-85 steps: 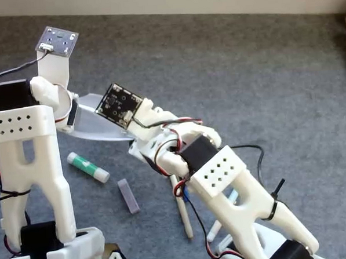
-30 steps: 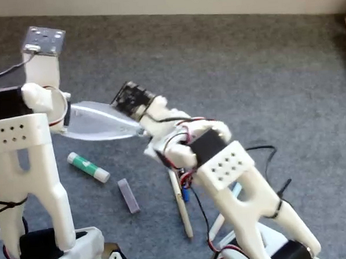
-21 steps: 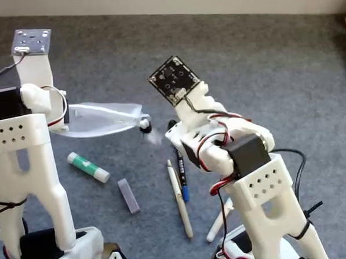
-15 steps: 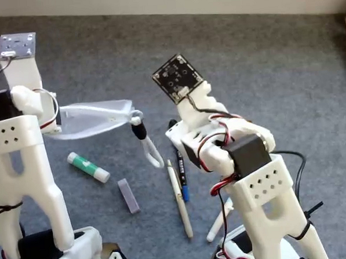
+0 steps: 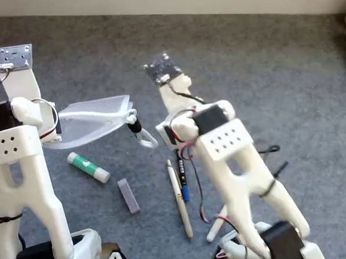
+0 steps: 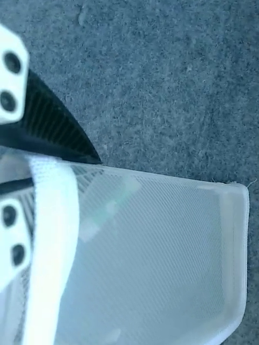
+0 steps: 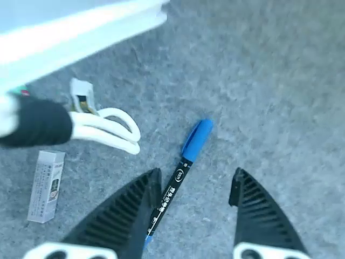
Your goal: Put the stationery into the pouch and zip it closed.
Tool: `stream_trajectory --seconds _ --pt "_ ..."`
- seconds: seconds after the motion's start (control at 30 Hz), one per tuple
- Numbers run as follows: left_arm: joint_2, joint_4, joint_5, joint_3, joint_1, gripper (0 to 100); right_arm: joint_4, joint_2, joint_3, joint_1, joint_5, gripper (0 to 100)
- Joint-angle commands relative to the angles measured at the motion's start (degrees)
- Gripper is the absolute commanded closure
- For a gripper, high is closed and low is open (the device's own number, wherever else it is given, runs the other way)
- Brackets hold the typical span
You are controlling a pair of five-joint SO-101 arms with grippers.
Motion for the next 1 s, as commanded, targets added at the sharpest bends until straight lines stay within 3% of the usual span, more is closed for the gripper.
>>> stream_trajectory --seconds 0.0,0.57,0.97 --pt "0.6 -2.1 0.6 2.6 -1.2 99 -3.3 2.2 -1.0 0.7 -0.8 80.0" --pt "0.6 -2.5 0.7 2.9 -1.2 99 -16.7 19.9 -1.2 3.8 -0.6 80.0" --pt "0.6 -2.6 0.7 3.7 -1.2 99 -16.6 31.2 -9.1 3.8 -0.6 80.7"
